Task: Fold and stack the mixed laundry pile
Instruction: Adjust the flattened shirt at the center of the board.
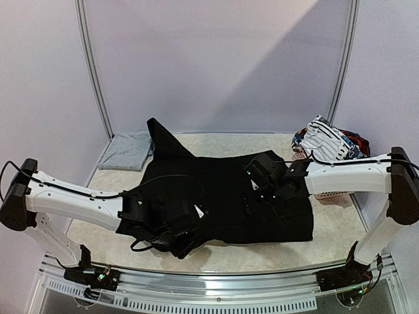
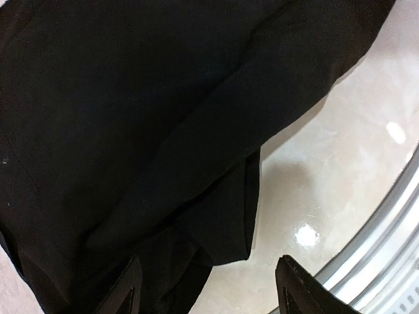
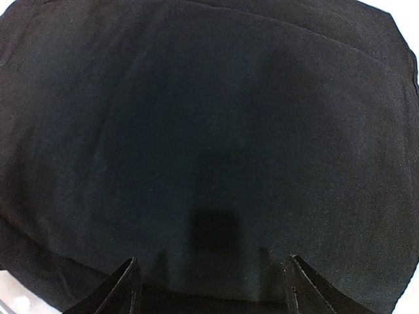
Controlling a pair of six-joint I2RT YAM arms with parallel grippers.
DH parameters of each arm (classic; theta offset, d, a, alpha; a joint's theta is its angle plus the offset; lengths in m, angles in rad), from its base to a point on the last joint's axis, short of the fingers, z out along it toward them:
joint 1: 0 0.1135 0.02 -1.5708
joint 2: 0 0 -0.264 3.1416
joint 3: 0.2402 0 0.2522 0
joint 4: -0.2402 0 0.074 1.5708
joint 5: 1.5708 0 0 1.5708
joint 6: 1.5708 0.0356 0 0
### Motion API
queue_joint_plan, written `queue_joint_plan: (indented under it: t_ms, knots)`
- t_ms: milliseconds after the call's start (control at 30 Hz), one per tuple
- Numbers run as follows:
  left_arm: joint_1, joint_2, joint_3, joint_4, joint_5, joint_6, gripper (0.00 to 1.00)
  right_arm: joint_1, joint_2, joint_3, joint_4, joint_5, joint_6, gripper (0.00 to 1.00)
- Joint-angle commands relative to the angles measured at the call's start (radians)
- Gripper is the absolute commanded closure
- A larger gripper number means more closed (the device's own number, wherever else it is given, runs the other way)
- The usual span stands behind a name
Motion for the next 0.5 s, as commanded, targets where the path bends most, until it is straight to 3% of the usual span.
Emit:
queue_joint_plan:
  t_ms: [0, 300, 400, 467]
  knots:
    - [-0.019, 0.064, 0.028, 0.02, -0.002, -0.026, 0.29, -0.017, -0.021, -0.021, 0.033, 0.005, 0.038, 0.25]
    - [-0.021, 0.164, 0.041, 0.07, -0.023, -0.003, 0.39, -0.11, 0.043, 0.014, 0.113, -0.1, 0.053, 0.26]
    - [-0.02, 0.208, 0.055, 0.072, -0.049, 0.003, 0.52, -0.112, 0.099, 0.066, 0.115, -0.127, 0.039, 0.27]
    - [-0.02, 0.226, 0.061, 0.08, -0.055, 0.006, 0.67, -0.116, 0.14, 0.1, 0.116, -0.145, 0.032, 0.28]
